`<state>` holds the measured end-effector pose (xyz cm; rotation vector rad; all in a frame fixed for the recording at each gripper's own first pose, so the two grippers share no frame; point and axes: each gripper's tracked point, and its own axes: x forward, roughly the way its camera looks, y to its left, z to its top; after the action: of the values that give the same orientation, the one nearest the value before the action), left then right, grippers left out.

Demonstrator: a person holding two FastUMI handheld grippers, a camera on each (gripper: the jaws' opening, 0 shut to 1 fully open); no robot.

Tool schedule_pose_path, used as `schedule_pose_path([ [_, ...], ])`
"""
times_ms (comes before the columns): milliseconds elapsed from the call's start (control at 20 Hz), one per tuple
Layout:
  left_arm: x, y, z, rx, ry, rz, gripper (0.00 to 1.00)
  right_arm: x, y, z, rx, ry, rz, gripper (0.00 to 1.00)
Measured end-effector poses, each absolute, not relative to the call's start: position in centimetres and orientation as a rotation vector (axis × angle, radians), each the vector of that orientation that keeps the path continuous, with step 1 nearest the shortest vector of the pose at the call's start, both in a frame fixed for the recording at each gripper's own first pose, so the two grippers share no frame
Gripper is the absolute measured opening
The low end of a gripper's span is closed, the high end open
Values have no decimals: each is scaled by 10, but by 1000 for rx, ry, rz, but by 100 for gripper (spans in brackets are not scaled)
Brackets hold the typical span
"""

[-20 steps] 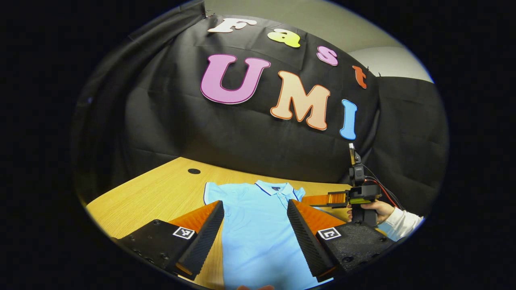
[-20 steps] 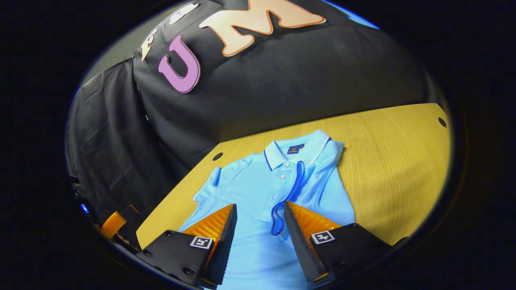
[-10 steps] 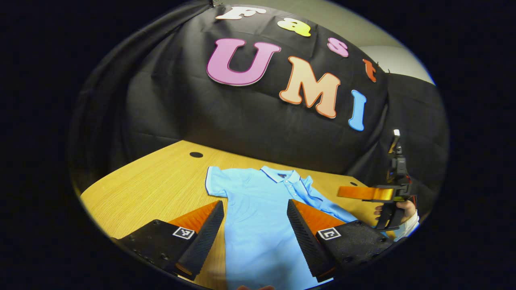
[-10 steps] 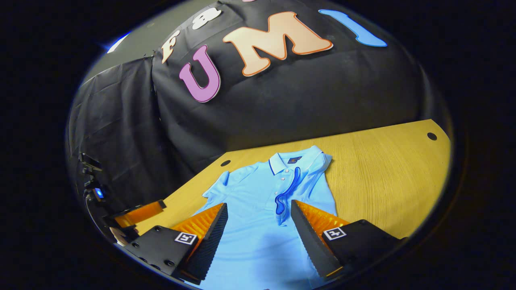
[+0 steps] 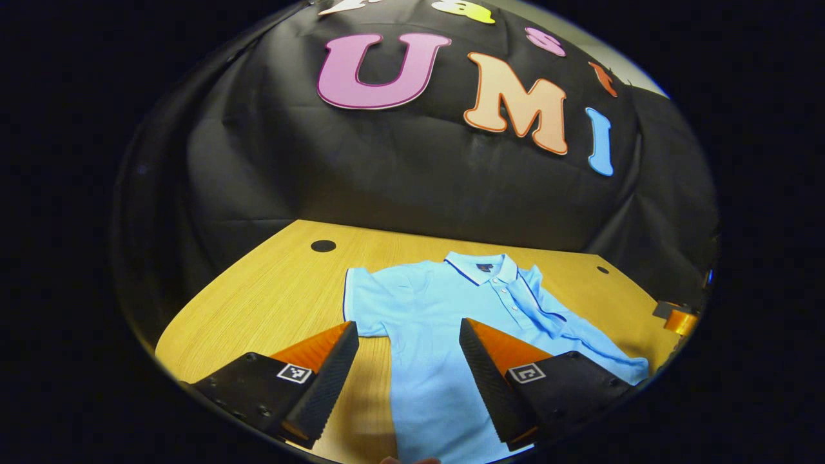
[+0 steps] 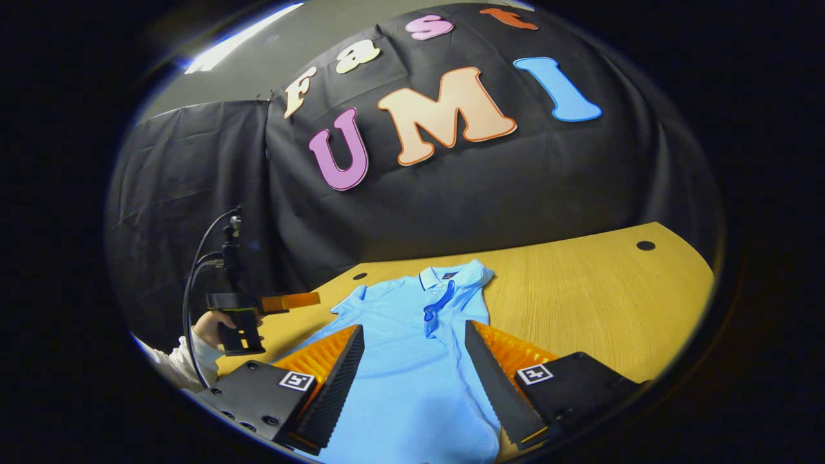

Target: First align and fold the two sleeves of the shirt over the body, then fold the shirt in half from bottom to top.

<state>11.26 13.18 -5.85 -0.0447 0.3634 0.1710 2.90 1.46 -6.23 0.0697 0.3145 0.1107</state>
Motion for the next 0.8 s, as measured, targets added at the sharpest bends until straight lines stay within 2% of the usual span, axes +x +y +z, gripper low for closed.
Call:
schedule_pose_path([
  [300, 164, 168, -79, 23, 461, 233, 94, 17, 1, -50, 31, 282, 78, 97],
  [800, 177, 187, -122, -24, 551, 271, 94, 17, -4, -67, 44, 321, 75, 98],
])
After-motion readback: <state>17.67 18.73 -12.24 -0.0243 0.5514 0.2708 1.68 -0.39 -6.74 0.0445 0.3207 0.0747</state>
